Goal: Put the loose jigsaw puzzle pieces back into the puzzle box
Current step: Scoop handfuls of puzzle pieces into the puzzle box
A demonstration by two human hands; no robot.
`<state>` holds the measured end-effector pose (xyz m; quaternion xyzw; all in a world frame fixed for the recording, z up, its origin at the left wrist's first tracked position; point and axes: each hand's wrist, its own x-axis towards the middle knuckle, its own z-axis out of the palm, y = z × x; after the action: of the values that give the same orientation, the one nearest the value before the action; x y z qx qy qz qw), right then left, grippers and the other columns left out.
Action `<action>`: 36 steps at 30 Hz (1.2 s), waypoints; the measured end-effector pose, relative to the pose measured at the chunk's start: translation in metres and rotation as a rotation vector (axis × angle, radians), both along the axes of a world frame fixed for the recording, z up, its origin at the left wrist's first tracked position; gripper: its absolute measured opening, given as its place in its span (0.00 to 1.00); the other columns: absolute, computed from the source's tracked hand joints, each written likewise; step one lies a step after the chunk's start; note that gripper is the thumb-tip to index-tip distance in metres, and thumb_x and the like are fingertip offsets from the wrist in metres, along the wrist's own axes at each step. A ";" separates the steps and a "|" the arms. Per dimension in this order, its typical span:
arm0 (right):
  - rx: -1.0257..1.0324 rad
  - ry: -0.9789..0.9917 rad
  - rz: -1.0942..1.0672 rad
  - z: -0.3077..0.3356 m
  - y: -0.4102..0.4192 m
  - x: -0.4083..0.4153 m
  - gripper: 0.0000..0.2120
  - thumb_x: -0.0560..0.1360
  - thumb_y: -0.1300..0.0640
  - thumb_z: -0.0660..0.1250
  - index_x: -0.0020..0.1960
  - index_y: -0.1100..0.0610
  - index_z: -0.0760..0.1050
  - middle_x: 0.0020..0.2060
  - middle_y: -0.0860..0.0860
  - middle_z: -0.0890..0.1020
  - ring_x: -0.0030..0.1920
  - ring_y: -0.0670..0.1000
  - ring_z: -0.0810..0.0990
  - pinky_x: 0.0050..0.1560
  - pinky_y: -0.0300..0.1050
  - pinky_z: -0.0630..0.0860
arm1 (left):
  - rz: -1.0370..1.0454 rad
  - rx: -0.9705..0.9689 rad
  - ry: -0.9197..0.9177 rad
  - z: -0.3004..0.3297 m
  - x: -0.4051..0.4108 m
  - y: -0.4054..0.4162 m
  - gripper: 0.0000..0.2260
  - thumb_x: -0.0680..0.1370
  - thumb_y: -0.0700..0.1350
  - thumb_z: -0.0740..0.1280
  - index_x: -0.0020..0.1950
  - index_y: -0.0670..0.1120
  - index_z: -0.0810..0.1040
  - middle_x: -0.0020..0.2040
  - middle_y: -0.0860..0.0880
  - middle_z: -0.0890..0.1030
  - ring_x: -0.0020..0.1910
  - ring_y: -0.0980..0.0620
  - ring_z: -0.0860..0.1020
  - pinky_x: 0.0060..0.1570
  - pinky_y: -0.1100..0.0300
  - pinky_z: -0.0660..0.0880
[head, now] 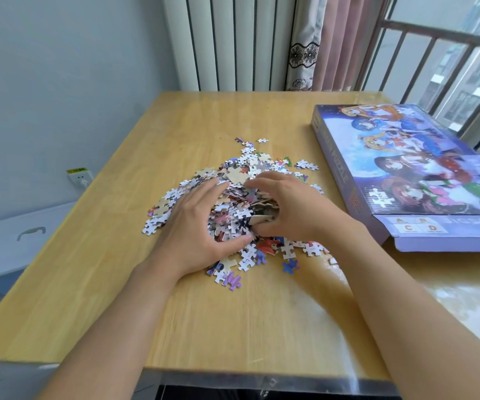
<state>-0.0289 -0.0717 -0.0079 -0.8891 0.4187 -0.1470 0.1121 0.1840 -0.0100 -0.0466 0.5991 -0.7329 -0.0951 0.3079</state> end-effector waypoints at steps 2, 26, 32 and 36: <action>-0.048 0.006 -0.004 0.000 0.002 0.001 0.32 0.65 0.46 0.72 0.69 0.45 0.73 0.62 0.45 0.77 0.58 0.52 0.77 0.52 0.54 0.79 | -0.013 -0.007 0.019 0.000 0.001 0.000 0.44 0.65 0.73 0.69 0.77 0.56 0.65 0.77 0.59 0.65 0.76 0.59 0.61 0.74 0.49 0.64; -0.117 -0.281 -0.204 0.009 0.002 -0.015 0.10 0.74 0.56 0.76 0.54 0.56 0.84 0.43 0.52 0.85 0.42 0.53 0.81 0.44 0.48 0.79 | -0.079 -0.112 0.127 0.003 0.002 -0.002 0.34 0.70 0.70 0.68 0.71 0.54 0.71 0.68 0.60 0.72 0.68 0.63 0.70 0.64 0.73 0.64; 0.010 -0.755 -0.365 0.017 0.000 -0.016 0.06 0.71 0.56 0.78 0.46 0.56 0.84 0.34 0.47 0.83 0.30 0.41 0.76 0.31 0.37 0.71 | -0.054 -0.201 0.178 0.005 0.003 0.003 0.26 0.73 0.63 0.68 0.66 0.51 0.75 0.64 0.58 0.75 0.64 0.68 0.70 0.60 0.78 0.62; 0.361 -1.172 -0.484 0.017 -0.004 -0.018 0.12 0.66 0.56 0.82 0.47 0.55 0.84 0.33 0.51 0.84 0.29 0.49 0.78 0.27 0.41 0.74 | -0.047 -0.223 0.183 0.003 0.003 0.005 0.22 0.73 0.60 0.69 0.63 0.49 0.78 0.61 0.56 0.78 0.62 0.60 0.75 0.59 0.75 0.65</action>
<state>-0.0474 -0.0759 0.0095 -0.5098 0.4944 -0.5553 0.4328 0.1873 -0.0046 -0.0435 0.5328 -0.7215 -0.0746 0.4359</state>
